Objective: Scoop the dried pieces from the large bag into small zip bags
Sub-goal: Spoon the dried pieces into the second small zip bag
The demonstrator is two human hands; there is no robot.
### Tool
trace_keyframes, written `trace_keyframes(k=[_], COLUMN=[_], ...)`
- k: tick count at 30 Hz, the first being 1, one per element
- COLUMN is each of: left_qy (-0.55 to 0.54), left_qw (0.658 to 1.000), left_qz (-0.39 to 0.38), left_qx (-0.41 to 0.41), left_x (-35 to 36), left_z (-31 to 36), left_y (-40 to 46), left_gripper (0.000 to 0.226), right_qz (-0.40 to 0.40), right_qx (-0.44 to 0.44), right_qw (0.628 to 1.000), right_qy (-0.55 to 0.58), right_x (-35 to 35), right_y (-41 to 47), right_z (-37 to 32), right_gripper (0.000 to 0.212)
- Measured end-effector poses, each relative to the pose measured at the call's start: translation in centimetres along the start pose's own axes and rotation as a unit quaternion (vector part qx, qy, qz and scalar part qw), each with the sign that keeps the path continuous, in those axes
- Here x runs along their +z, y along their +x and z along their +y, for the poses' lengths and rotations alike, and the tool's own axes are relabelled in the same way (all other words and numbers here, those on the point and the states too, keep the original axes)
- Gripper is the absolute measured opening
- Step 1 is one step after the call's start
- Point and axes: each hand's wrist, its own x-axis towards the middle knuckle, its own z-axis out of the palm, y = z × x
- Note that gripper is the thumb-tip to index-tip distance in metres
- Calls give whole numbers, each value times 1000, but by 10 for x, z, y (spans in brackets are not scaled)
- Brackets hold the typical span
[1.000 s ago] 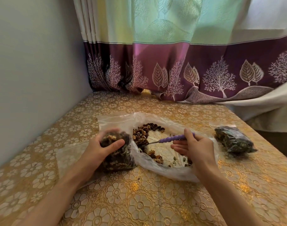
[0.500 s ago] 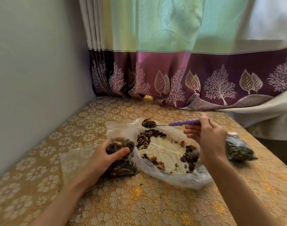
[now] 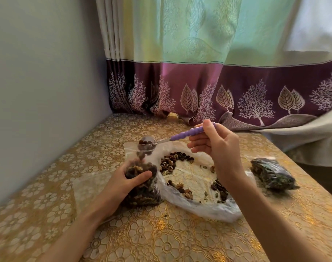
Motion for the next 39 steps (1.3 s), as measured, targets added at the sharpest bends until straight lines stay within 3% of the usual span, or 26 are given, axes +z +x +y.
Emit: trace_keyframes(k=[6,12,15,23,30,35,39], left_qy=[-10,5,7,21,17,17,26], left_qw=[1000,1000,1000,999,999,999,999], left_qz=[-3,23,28,33,33,30,37], left_qx=[-2,-7,-6,-6,-9,-8,-12], left_x=[1,2,3,3,3,3,2], left_z=[2,0,1,2,2,2,2], left_y=[-1,-1,-1,-2,-2,-2,-2], left_gripper=[41,39,37,37,48,36,44], right_qz=[-8,110,164,144,105,87,83], right_qx=[-14,14,11,23,70,164,219], right_qw=[1000,994,985,965,979,979,971], right_qy=[12,14,-45,-219,-162,-86,-45], right_x=[-5,-22,-31,-45,-32,-25,-23], right_y=[1,8,11,10,9,7,5], right_z=[1,13,24,52,61,72,77], right_gripper=[30,37,38,30,31,37,41])
